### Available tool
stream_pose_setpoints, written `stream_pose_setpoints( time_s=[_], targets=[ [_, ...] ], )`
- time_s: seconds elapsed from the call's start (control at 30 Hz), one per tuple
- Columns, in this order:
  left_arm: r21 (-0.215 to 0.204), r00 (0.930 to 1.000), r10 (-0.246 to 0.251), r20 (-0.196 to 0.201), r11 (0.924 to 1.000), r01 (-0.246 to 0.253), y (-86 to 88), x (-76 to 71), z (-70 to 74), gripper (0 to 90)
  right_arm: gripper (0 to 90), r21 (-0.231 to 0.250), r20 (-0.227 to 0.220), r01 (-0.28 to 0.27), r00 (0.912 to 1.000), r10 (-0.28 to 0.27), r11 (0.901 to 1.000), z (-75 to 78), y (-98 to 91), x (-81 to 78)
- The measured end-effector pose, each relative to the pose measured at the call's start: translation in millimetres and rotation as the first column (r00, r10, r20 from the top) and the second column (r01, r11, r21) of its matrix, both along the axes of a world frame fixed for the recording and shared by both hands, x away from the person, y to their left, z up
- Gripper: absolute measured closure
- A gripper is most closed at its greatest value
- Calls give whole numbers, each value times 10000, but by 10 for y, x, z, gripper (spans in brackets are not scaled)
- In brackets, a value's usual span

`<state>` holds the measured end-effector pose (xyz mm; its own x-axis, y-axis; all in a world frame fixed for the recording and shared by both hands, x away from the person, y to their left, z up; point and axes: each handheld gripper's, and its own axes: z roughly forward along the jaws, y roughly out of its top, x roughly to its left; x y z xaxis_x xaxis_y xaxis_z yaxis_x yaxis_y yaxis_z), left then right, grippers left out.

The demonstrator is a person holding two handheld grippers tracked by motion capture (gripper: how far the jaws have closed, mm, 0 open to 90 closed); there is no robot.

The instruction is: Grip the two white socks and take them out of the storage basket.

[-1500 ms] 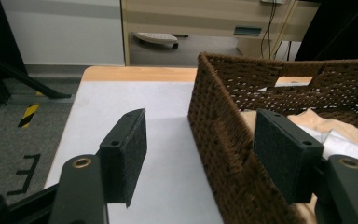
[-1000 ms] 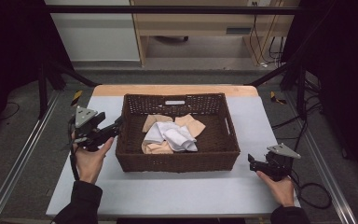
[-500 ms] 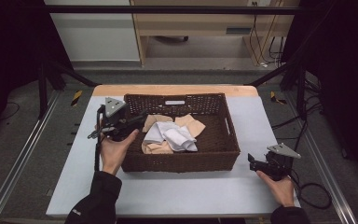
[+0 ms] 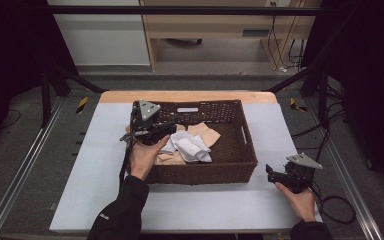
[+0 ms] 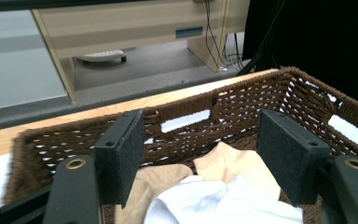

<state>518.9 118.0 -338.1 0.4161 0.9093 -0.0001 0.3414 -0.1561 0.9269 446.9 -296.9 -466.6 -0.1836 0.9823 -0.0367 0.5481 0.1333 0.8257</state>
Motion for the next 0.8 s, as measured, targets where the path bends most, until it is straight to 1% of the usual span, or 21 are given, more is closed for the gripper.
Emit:
stream_pose_setpoints(
  time_s=[0.03,0.1,0.13,0.17,0.3,0.33,0.37,0.4,0.43,0.5,0.57,0.6,0.63,0.67,0.7,0.73,0.77,0.8],
  targets=[
    [145,9999,-50,-93,9999,51,-45,42,-43,318,75,27,-6,8,10000,-8,10000,0,0,1],
    [237,9998,-77,-208,9997,82,-93,86,-95,318,75,14,-16,4,10000,-4,10000,0,-1,5],
    [237,9998,-77,-208,9997,82,-93,86,-95,317,75,14,-16,4,10000,-4,10000,0,-1,5],
    [275,9992,-138,-364,9995,148,-130,133,-153,317,75,14,-46,-5,10000,5,10000,-2,0,7],
    [441,9975,-189,-680,9988,219,-174,208,-256,317,75,9,-45,-5,10000,5,10000,-2,0,8],
    [441,9975,-189,-680,9988,219,-174,208,-256,314,75,9,-45,-5,10000,5,10000,-2,0,8],
    [488,9966,-247,-787,9984,286,-175,225,-278,313,75,17,-41,-9,10000,9,10000,-1,-1,8],
    [564,9948,-327,-960,9977,382,-182,259,-321,311,75,20,-42,-9,10000,9,10000,-2,-1,8],
    [584,9941,-316,-1036,9976,378,-190,272,-341,305,75,6,-45,-13,10000,13,10000,-2,-1,9],
    [802,9919,-352,-1224,9958,453,-196,306,-392,301,75,-11,-39,-17,10000,17,10000,-3,-1,11],
    [813,9896,-385,-1383,9954,501,-206,334,-442,303,75,-28,-43,-13,10000,13,10000,-4,-1,12],
    [813,9896,-385,-1383,9954,501,-206,334,-442,305,75,-28,-43,-13,10000,13,10000,-4,-1,12],
    [1002,9841,-505,-1700,9926,683,-219,364,-492,304,75,-35,-38,-5,10000,5,10000,-4,-2,12],
    [1002,9841,-505,-1700,9926,683,-219,364,-492,305,75,-35,-38,-5,10000,5,10000,-4,-2,12],
    [1168,9795,-587,-1926,9897,822,-234,380,-522,309,75,-43,-55,-10,10000,9,10000,-6,-2,14],
    [1168,9795,-587,-1926,9897,822,-234,380,-522,312,75,-20,-68,-3,10000,3,10000,-6,1,14],
    [1398,9773,-594,-2036,9862,891,-256,383,-549,315,75,-35,-71,-9,10000,9,10000,-7,2,15],
    [1398,9773,-594,-2036,9862,891,-256,383,-549,314,75,-35,-71,-9,10000,9,10000,-7,2,15]
  ],
)
